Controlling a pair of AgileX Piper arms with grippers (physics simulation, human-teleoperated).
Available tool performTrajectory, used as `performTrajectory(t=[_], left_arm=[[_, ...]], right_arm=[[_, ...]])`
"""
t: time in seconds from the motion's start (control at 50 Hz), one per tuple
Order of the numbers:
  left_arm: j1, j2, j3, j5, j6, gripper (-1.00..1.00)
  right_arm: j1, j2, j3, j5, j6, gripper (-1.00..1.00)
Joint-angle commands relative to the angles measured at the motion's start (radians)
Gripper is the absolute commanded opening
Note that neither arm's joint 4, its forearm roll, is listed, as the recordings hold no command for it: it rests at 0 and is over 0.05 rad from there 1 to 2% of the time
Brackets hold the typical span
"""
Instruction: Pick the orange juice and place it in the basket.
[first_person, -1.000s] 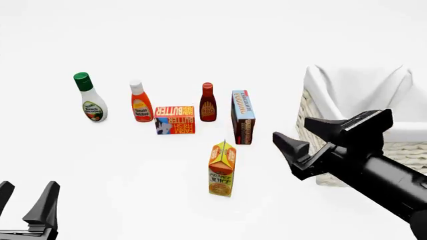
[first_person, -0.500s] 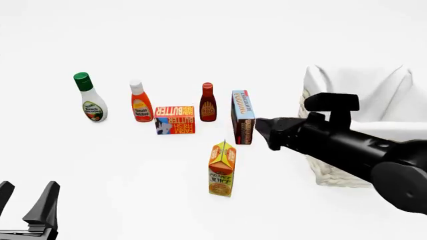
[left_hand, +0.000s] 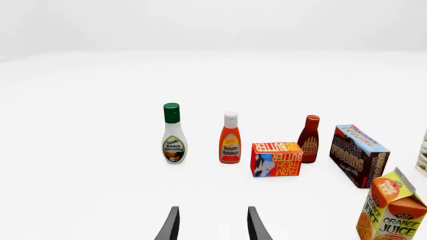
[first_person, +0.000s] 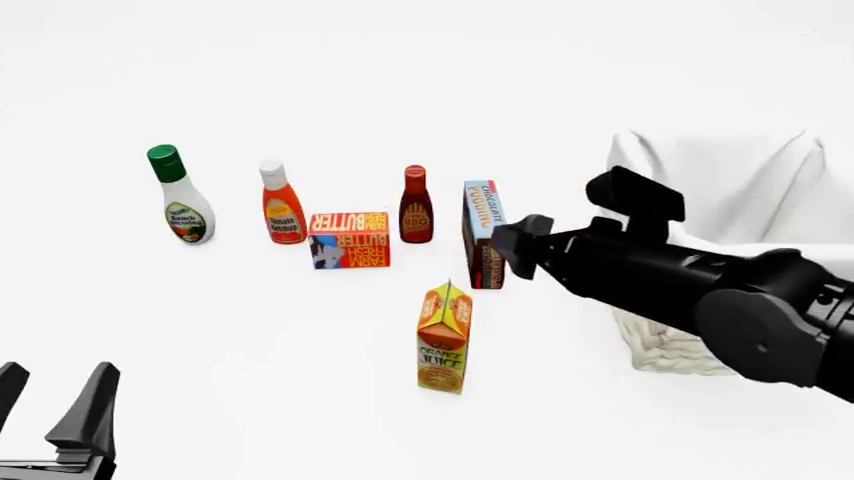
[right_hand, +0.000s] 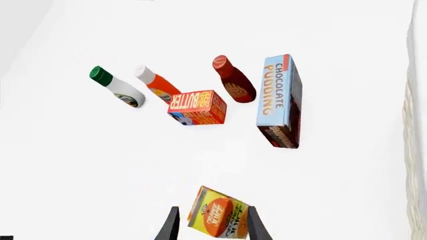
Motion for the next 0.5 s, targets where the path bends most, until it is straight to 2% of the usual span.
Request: performTrajectory(t=[0.02,0.04,0.28,0.32,0.34,0.38,0.4,0.42,0.46,0.5], left_arm=[[0.000,0.000,0.000,0.000,0.000,1.00],[0.000,0.000,0.000,0.000,0.000,1.00],[0.000,0.000,0.000,0.000,0.000,1.00],[0.000,0.000,0.000,0.000,0.000,1.00],[0.000,0.000,0.000,0.000,0.000,1.00],[0.000,0.000,0.000,0.000,0.000,1.00],[0.000,0.000,0.000,0.000,0.000,1.00],[0.000,0.000,0.000,0.000,0.000,1.00],[0.000,0.000,0.000,0.000,0.000,1.00],[0.000,0.000,0.000,0.000,0.000,1.00]], right_arm=[[-0.002,0.043,-0.019,0.010,0.072,1.00],[0.007,0.055,-0.015,0.009,0.097,1.00],[0.036,0.115,-0.075,0.089,0.100,1.00],[0.045,0.119,-0.065,0.082,0.136,1.00],[0.043,0.130,-0.080,0.100,0.111,1.00],[0.044,0.128,-0.069,0.092,0.140,1.00],[0.044,0.130,-0.074,0.097,0.133,1.00],[0.046,0.125,-0.056,0.081,0.169,1.00],[0.046,0.134,-0.063,0.089,0.157,1.00],[0.051,0.132,-0.044,0.073,0.193,1.00]])
